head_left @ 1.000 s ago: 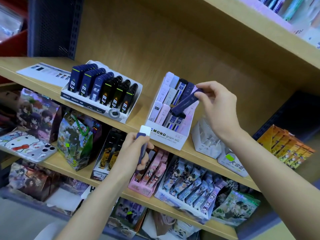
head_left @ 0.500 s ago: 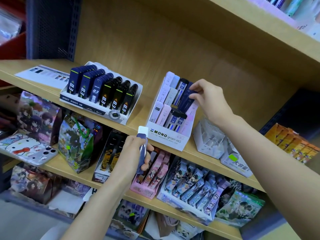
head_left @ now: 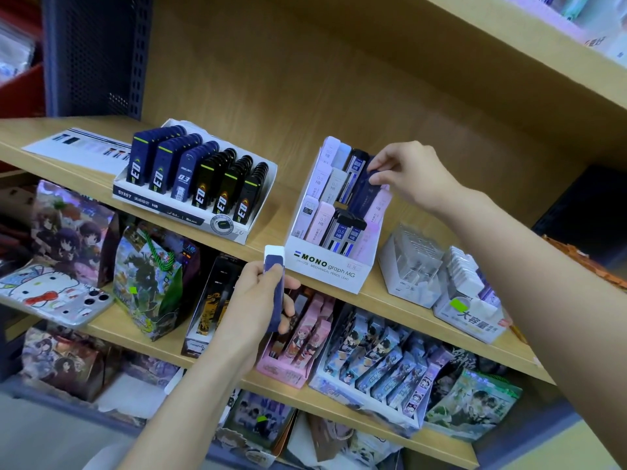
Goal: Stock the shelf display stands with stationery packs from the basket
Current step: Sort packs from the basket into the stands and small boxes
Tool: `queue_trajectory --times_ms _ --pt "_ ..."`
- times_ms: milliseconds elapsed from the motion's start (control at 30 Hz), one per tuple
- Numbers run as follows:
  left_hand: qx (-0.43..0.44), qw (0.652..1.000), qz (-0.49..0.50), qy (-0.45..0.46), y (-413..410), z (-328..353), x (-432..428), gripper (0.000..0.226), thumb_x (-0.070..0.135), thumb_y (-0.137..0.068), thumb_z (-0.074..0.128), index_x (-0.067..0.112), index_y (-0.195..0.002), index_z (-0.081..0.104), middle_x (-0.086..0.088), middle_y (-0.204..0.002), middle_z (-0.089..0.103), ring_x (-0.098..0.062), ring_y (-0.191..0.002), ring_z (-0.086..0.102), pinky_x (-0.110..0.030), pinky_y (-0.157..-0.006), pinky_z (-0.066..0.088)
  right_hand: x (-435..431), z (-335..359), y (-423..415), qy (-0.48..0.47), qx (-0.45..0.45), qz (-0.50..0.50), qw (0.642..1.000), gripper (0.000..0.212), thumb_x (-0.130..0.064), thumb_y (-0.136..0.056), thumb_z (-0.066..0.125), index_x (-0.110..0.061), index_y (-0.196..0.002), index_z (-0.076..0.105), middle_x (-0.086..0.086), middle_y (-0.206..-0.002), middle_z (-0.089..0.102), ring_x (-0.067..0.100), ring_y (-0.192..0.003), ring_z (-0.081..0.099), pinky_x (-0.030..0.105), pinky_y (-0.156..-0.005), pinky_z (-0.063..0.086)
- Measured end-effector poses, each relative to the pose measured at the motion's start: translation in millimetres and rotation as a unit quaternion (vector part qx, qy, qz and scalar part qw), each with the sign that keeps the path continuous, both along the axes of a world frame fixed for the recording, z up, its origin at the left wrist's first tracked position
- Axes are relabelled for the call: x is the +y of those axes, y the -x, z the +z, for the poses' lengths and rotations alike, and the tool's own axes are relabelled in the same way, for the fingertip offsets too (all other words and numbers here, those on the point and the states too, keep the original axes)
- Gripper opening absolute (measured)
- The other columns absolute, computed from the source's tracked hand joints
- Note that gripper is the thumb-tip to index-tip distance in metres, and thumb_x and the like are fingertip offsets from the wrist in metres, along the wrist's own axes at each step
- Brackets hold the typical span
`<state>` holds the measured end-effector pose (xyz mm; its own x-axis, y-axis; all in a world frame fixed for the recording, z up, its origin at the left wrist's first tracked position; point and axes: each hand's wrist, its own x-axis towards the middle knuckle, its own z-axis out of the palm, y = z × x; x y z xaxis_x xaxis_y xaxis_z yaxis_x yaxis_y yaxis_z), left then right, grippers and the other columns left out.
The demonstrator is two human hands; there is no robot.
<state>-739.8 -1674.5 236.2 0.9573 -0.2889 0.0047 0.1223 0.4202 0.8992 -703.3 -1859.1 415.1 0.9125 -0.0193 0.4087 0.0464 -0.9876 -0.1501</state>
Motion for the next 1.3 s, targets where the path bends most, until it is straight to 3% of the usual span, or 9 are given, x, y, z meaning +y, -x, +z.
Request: queue_trajectory --times_ms 233,333,500,700,833,967,1100,1233,1300 --pt "-0.025 0.999 0.009 -0.024 3 3 1 0.018 0.023 -0.101 0.041 0.006 -0.098 0.047 -0.006 -0.081 0.059 -0.006 -0.038 0.043 -0.019 -0.035 0.033 -4 -21 -3 -0.01 -0.083 -0.016 0.996 0.013 -0.008 -0.089 0.062 -0.01 -0.101 0.065 -0.003 -0.091 0.06 0.012 -0.087 0.058 0.023 -0.081 0.048" --pt "-0.025 0.999 0.014 -0.024 2 2 1 0.016 0.023 -0.101 0.041 0.008 -0.097 0.046 -0.004 -0.082 0.06 -0.007 -0.041 0.045 -0.02 -0.035 0.034 -4 -25 -1 -0.019 -0.111 0.003 0.994 0.012 -0.008 -0.089 0.06 -0.009 -0.1 0.066 -0.002 -0.091 0.062 0.011 -0.087 0.058 0.026 -0.083 0.049" --pt "-0.022 0.999 0.017 -0.029 1 2 2 0.015 0.022 -0.101 0.041 0.01 -0.093 0.045 -0.004 -0.082 0.06 -0.007 -0.042 0.045 -0.02 -0.034 0.033 -9 -18 0 0.009 -0.053 -0.002 0.999 0.011 -0.008 -0.088 0.062 -0.012 -0.097 0.066 0.003 -0.093 0.065 0.019 -0.088 0.061 0.035 -0.084 0.051" --pt "-0.03 0.999 0.015 -0.024 2 3 3 0.014 0.023 -0.099 0.046 0.009 -0.095 0.047 -0.001 -0.076 0.06 -0.007 -0.042 0.044 -0.019 -0.035 0.032 -3 -24 0 0.096 -0.053 -0.002 0.994 0.016 -0.013 -0.083 0.071 -0.013 -0.099 0.07 0.0 -0.096 0.055 0.013 -0.085 0.051 0.027 -0.075 0.042" --pt "-0.033 0.999 -0.005 -0.02 1 5 5 0.018 0.026 -0.098 0.048 0.008 -0.094 0.047 0.005 -0.059 0.053 -0.005 -0.037 0.035 -0.017 -0.034 0.024 -2 -29 -1 0.096 -0.081 -0.029 0.992 0.021 -0.015 -0.082 0.071 -0.014 -0.103 0.066 0.0 -0.095 0.056 0.013 -0.082 0.051 0.027 -0.07 0.041" --pt "0.02 0.999 -0.03 0.04 0 6 7 0.028 0.021 -0.102 0.033 0.006 -0.083 0.048 -0.003 -0.059 0.044 -0.008 -0.038 0.033 -0.018 -0.033 0.024 3 -38 7 0.143 -0.123 -0.041 0.981 0.021 -0.018 -0.092 0.058 -0.012 -0.112 0.059 0.005 -0.108 0.056 0.02 -0.102 0.049 0.026 -0.074 0.034" --pt "0.009 0.997 -0.04 0.063 -1 4 6 0.022 0.012 -0.102 0.032 0.007 -0.09 0.05 -0.007 -0.069 0.052 -0.013 -0.048 0.038 -0.02 -0.038 0.031 28 -58 35 0.03 -0.14 0.022 0.989 0.015 -0.019 -0.098 0.047 -0.014 -0.102 0.06 -0.002 -0.1 0.056 0.013 -0.087 0.051 0.025 -0.074 0.042" --pt "-0.059 0.994 -0.061 0.062 6 6 5 0.017 0.015 -0.101 0.039 0.012 -0.108 0.053 0.0 -0.076 0.065 -0.01 -0.05 0.045 -0.02 -0.041 0.035 57 -81 65 -0.077 -0.014 0.068 0.995 0.016 -0.026 -0.095 0.053 -0.018 -0.102 0.065 -0.007 -0.094 0.061 -0.002 -0.077 0.053 0.007 -0.072 0.04" --pt "-0.09 0.992 -0.073 0.052 9 6 5 0.018 0.017 -0.1 0.042 0.014 -0.113 0.054 -0.004 -0.079 0.065 -0.011 -0.05 0.045 -0.02 -0.041 0.034 64 -88 73 -0.131 0.029 0.073 0.988 0.009 -0.026 -0.091 0.06 -0.022 -0.098 0.065 -0.012 -0.087 0.063 -0.004 -0.072 0.055 0.007 -0.07 0.043"
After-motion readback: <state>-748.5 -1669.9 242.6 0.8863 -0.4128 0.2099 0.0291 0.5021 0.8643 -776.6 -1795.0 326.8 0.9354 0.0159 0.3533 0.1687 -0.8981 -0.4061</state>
